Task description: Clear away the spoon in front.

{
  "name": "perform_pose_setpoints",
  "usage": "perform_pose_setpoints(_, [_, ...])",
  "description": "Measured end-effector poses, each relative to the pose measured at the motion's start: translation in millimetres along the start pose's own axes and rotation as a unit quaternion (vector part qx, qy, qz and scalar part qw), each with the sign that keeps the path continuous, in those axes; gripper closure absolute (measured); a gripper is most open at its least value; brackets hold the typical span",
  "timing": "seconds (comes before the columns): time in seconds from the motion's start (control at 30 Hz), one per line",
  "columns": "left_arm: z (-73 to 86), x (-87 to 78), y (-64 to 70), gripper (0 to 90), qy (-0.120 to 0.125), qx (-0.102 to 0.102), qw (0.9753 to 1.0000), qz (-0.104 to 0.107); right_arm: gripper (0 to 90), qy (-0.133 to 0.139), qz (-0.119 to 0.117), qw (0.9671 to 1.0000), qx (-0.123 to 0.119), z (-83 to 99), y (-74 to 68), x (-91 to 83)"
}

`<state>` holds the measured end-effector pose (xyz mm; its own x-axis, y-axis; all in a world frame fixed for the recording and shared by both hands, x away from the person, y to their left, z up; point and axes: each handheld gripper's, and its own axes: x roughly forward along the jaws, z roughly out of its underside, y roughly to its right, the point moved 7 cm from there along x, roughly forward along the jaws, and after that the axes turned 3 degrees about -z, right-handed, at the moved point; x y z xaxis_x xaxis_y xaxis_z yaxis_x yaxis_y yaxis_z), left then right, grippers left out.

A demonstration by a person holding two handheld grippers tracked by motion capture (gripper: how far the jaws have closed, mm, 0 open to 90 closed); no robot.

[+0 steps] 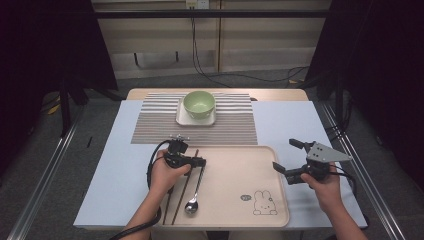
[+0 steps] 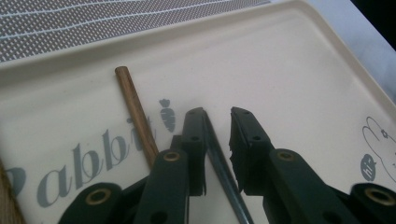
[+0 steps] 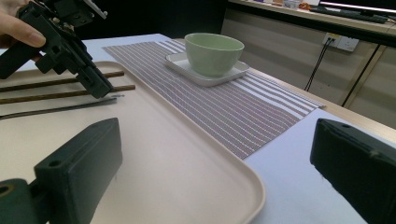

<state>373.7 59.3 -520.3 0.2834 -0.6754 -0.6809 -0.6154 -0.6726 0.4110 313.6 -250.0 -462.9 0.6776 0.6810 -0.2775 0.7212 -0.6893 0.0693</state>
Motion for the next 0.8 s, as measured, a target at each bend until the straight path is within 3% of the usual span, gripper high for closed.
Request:
perform_pose_setpoints(0.3, [-3.6,-4.3,3.1,74.6,0.011,-0.003,0.9999,0.001,1.7,0.002,0.001,1.0,0.0,-0.6,-0.1,0.0])
perform_pose_setpoints(0.5, [-9.6,-10.9,1.8,66.3,0.024,-0.008,0.9997,0.002,1.8,0.001,0.001,1.0,0.003,-0.4,-0.8,0.2])
perform_pose_setpoints(0.63, [-15.9,-16.5,-3.0,55.6,0.044,-0.028,0.9986,-0.005,1.7,-0.001,0.0,1.0,0.0,-0.1,-0.3,0.5])
perform_pose_setpoints(0.8, [-23.2,-24.6,-8.5,45.3,0.059,-0.033,0.9977,-0.011,1.7,0.001,0.003,1.0,0.002,-0.3,0.5,1.1])
